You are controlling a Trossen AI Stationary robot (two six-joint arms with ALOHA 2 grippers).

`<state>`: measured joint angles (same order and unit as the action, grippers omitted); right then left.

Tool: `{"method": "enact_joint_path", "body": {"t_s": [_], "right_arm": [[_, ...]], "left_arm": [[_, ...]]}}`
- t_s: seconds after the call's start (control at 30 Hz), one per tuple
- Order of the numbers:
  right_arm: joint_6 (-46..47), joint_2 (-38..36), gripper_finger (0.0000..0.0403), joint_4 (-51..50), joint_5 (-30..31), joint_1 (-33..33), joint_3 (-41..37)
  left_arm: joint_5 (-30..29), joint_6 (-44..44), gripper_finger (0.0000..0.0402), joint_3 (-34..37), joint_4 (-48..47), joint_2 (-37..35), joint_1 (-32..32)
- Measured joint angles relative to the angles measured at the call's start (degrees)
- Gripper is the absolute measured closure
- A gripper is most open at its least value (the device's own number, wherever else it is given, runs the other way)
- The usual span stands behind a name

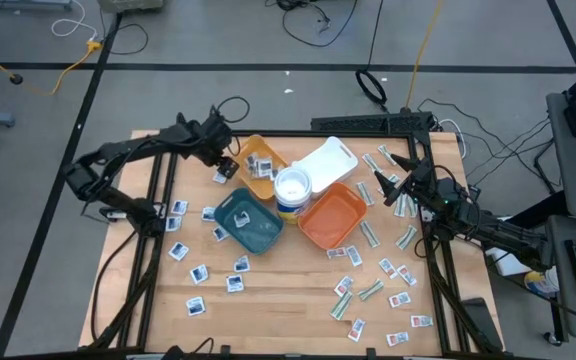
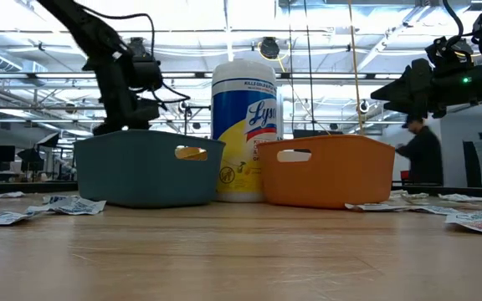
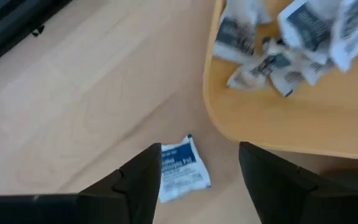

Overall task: Pick & Place First Aid Supplies
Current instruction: Put the blue pad into the blue bin

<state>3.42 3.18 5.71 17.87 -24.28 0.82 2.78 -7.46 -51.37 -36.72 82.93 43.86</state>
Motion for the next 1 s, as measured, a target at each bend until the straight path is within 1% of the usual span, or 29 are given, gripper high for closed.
{"method": "enact_joint_path", "body": {"t_s": [0.1,0.2,0.37,0.53,0.73,0.93,1.0], "right_arm": [[0.0,0.0,0.0026,0.01,0.0,0.01,-0.02],[0.01,0.0,0.0026,0.01,0.0,0.0,-0.01],[0.01,0.0,0.0026,0.01,0.0,0.0,-0.02],[0.02,0.0,0.0026,0.01,0.0,0.01,0.0],[0.0,0.0,0.0026,0.01,0.01,0.01,-0.01],[0.02,0.0,0.0026,0.01,0.0,-0.01,0.0],[0.0,0.0,0.0026,0.01,0.01,0.0,-0.01]], "left_arm": [[-1.13,-1.52,0.0188,4.35,3.93,-1.92,-0.02],[-1.98,-3.66,0.019,7.5,4.53,-3.12,-0.09],[-1.89,-3.8,0.0186,8.35,4.79,-5.13,-1.53],[-1.32,-5.02,0.0193,8.05,5.3,-6.73,-2.69],[-1.41,-5.75,0.0203,11.43,8.9,-6.88,-2.64],[-5.67,-7.74,0.0193,16.26,15.3,-6.86,-2.64],[-6.3,-8.06,0.019,17.81,17.49,-6.86,-2.8]]}}
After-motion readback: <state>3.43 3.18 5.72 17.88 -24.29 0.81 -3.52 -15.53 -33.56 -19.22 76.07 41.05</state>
